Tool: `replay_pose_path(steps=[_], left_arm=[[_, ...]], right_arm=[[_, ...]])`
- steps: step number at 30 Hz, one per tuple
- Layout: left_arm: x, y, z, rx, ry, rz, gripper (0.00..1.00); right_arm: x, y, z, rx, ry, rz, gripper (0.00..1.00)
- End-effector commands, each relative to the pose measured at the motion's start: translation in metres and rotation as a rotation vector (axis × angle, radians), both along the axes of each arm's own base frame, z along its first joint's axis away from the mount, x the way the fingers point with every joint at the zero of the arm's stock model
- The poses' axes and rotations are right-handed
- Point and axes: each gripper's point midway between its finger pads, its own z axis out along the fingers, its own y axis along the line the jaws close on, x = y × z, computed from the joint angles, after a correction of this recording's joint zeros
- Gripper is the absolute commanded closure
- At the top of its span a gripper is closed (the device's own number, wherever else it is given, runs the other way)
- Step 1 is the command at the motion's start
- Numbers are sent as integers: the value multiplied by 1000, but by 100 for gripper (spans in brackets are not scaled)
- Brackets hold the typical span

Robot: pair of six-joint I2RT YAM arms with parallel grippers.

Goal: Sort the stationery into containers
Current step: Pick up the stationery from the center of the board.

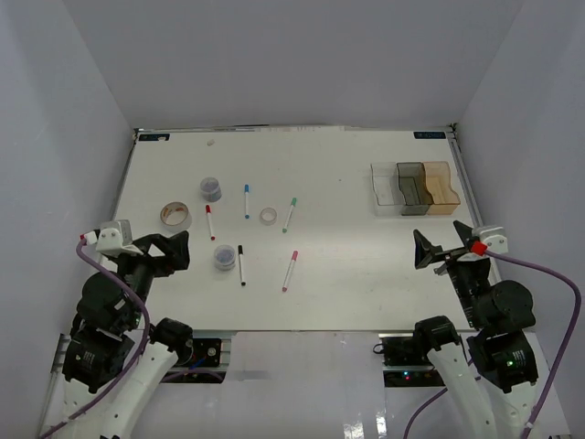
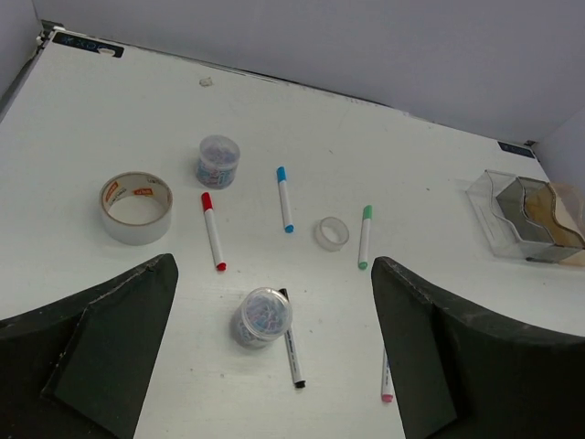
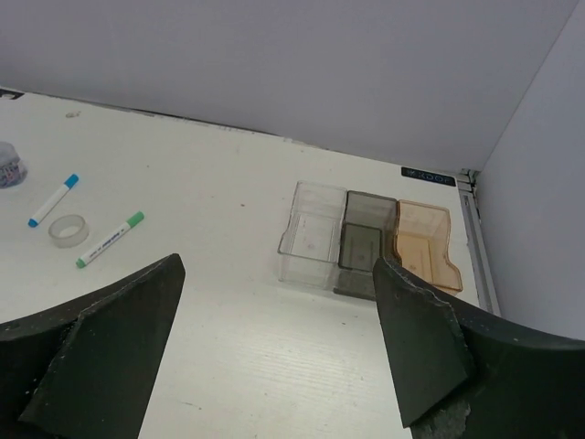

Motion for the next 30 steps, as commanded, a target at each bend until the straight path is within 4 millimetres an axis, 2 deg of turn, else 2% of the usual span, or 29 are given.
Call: replay_pose_path(steps=[1, 6, 9, 13, 16, 19, 23, 30], left_arm=[[8, -8, -2, -2, 24, -21, 2], [28, -22, -15, 3, 131, -46, 2], [47, -36, -35, 15, 243, -67, 2], [68, -46, -86, 2, 453, -24, 2], [75, -56, -124, -8, 594, -19, 2], [77, -55, -155, -3, 691, 30, 2], [79, -48, -181, 23, 743, 81, 2], [88, -60, -213, 23, 811, 56, 2]], right_arm=[[7, 9, 0, 16, 5, 33, 10], [20, 18, -21, 20, 108, 53, 10], [25, 30, -33, 23, 157, 105, 10], [28, 48, -50, 46, 243, 185, 10], [31, 52, -67, 56, 300, 194, 10], [34, 51, -81, 76, 341, 171, 10], [34, 50, -89, 89, 355, 161, 10], [36, 47, -93, 96, 344, 142, 10]])
